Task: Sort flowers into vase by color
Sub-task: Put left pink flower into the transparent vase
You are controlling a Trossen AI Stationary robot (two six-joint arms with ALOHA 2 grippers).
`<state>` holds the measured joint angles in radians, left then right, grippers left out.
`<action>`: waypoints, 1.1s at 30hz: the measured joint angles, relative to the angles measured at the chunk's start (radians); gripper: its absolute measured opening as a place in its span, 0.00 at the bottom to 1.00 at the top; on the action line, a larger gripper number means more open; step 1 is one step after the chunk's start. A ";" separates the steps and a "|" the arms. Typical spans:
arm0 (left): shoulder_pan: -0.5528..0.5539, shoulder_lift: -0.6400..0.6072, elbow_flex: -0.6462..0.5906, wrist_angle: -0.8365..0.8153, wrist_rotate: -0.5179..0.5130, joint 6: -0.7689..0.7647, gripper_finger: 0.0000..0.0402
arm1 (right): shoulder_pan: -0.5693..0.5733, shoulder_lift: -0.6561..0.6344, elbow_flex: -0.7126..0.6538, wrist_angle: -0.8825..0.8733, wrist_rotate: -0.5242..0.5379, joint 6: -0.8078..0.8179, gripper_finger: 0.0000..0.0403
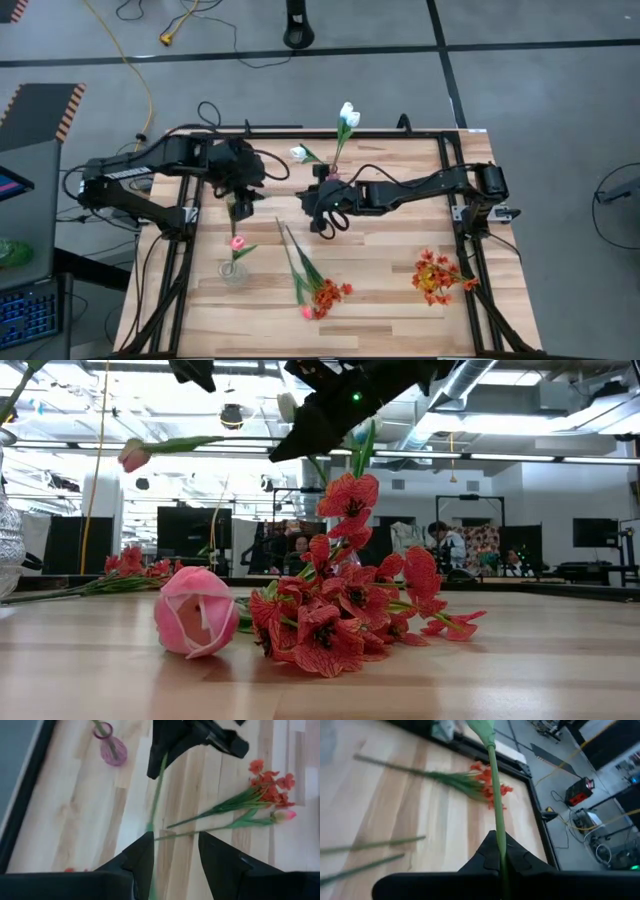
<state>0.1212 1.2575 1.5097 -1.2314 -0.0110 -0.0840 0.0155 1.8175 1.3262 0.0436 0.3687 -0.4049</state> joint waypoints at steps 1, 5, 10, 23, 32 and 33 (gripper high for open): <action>-0.005 -0.012 0.003 -0.003 -0.014 -0.007 0.35 | -0.003 0.000 0.000 0.017 0.000 0.017 0.05; -0.022 -0.066 0.005 -0.008 -0.080 -0.039 0.34 | -0.011 0.000 0.000 0.096 0.000 0.087 0.05; -0.044 -0.144 0.005 -0.001 -0.193 -0.129 0.32 | -0.011 0.000 0.000 0.178 0.000 0.157 0.05; -0.119 -0.247 0.005 0.240 -0.231 -0.151 0.32 | -0.025 0.000 0.000 0.486 -0.001 0.200 0.05; -0.177 -0.201 0.005 0.263 -0.251 -0.145 0.32 | -0.067 0.000 -0.001 0.628 0.001 0.259 0.05; -0.184 -0.193 0.005 0.266 -0.255 -0.144 0.32 | -0.072 0.000 -0.001 0.636 0.001 0.259 0.05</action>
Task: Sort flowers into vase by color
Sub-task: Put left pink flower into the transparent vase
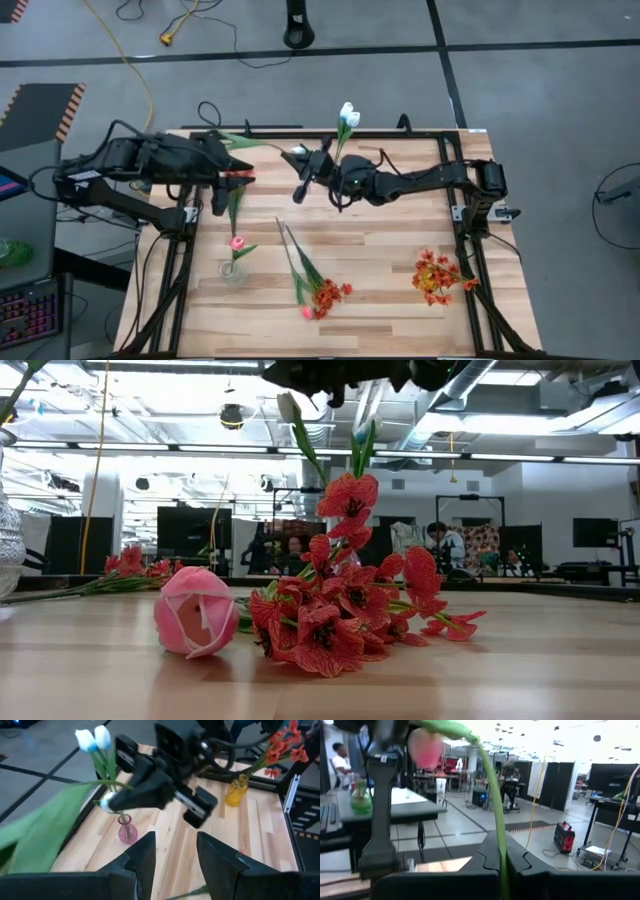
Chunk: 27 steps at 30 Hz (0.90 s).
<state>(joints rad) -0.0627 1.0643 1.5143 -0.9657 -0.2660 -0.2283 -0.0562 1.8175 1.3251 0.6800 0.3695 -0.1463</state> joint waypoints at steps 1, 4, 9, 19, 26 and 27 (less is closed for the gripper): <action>-0.006 0.006 0.000 0.007 -0.006 0.005 0.32 | -0.003 0.000 0.000 0.003 0.000 0.000 0.05; -0.016 0.020 -0.001 0.046 -0.007 0.031 0.32 | -0.012 0.000 0.000 -0.006 -0.001 0.000 0.05; -0.016 0.015 -0.001 0.110 -0.001 0.053 0.32 | -0.018 0.000 0.000 -0.021 -0.002 0.020 0.05; -0.016 -0.011 0.001 0.133 -0.005 0.092 0.32 | -0.018 0.000 0.000 -0.024 -0.008 0.024 0.05; -0.016 -0.015 0.092 0.135 -0.028 0.162 0.32 | -0.007 0.000 0.000 -0.049 -0.010 0.026 0.05; -0.016 -0.016 0.109 0.134 -0.028 0.166 0.32 | -0.005 0.000 0.000 -0.049 -0.010 0.026 0.05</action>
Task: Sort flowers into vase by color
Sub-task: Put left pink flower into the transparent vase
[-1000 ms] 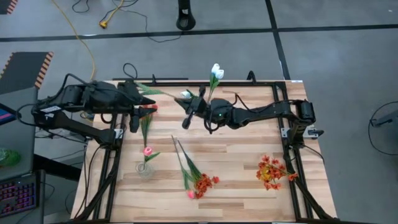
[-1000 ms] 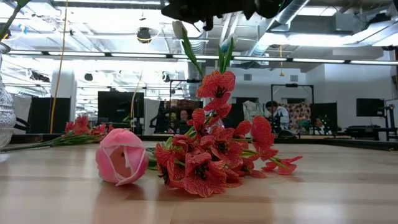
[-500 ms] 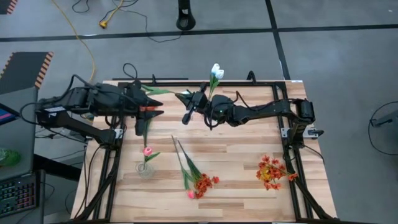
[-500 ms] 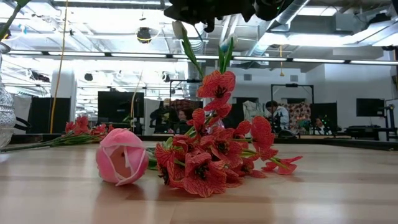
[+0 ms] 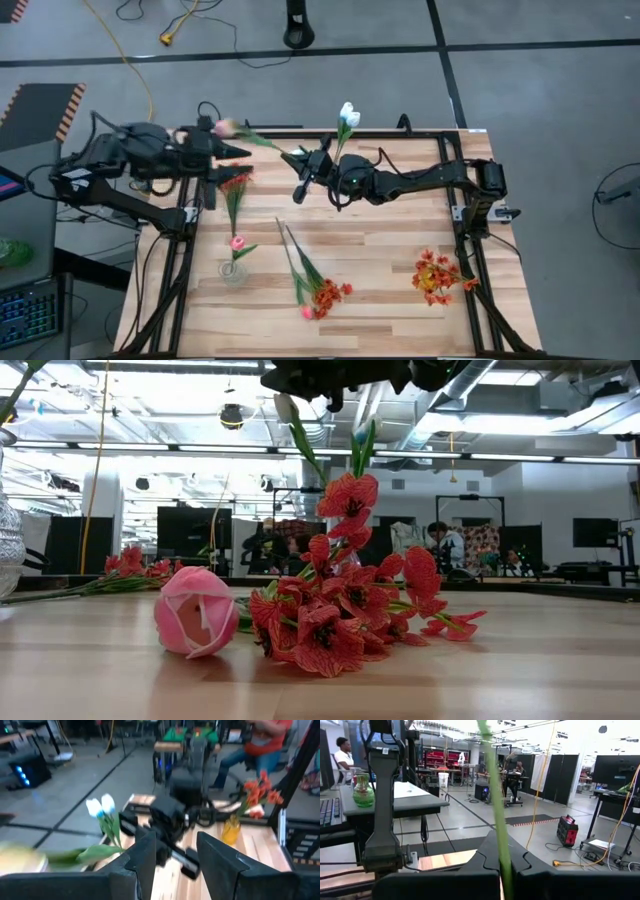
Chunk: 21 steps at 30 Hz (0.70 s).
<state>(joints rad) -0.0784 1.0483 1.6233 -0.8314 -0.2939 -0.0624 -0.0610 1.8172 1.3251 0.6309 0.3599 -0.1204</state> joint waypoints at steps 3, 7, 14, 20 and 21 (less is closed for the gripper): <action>0.000 -0.004 0.047 -0.003 0.000 0.017 0.32 | 0.002 0.000 0.000 -0.001 0.000 0.000 0.05; 0.000 -0.019 0.093 -0.012 0.000 0.017 0.32 | 0.002 0.000 0.000 0.022 0.001 0.000 0.05; 0.000 -0.048 0.095 -0.086 0.035 0.008 0.32 | 0.001 0.000 0.001 0.152 0.002 -0.001 0.05; 0.000 -0.027 0.059 -0.145 0.019 -0.075 0.32 | 0.001 0.000 0.002 0.207 -0.016 -0.001 0.05; 0.000 -0.019 0.041 -0.131 0.018 -0.075 0.32 | 0.001 0.000 0.002 0.214 -0.017 -0.001 0.05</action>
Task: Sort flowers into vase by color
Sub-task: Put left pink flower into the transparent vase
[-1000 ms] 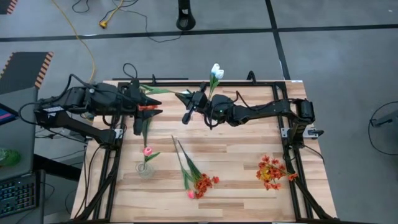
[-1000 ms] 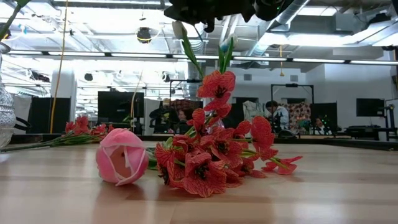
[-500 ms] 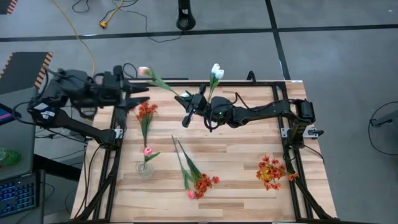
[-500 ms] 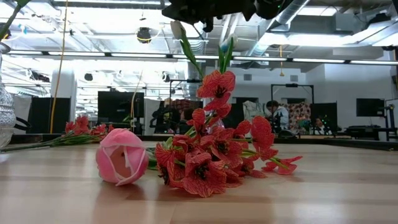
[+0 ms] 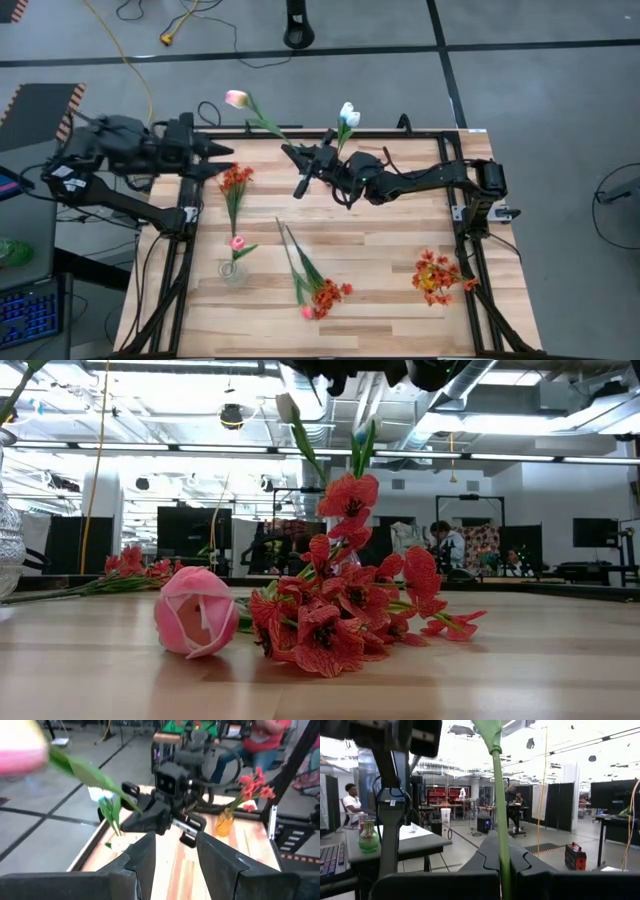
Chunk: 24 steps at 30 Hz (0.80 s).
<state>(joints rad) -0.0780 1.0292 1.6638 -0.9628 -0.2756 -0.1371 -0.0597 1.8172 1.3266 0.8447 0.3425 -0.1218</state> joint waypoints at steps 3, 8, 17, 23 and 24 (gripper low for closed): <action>0.000 0.023 -0.058 0.056 -0.022 0.007 0.32 | 0.000 0.000 0.000 0.012 -0.003 0.000 0.05; 0.000 0.071 -0.140 0.171 -0.130 0.046 0.32 | 0.001 0.000 0.000 0.017 -0.051 0.004 0.05; 0.000 0.138 -0.199 0.431 -0.293 0.063 0.32 | 0.007 0.000 0.000 0.035 -0.088 0.010 0.05; 0.000 0.152 -0.200 0.524 -0.305 0.105 0.32 | 0.014 0.000 0.000 0.036 -0.106 0.009 0.05; 0.000 0.150 -0.199 0.536 -0.303 0.108 0.32 | 0.014 0.000 0.000 0.038 -0.107 0.009 0.05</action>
<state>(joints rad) -0.0784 1.1793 1.4643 -0.4264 -0.5785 -0.0292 -0.0456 1.8172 1.3266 0.8824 0.2357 -0.1131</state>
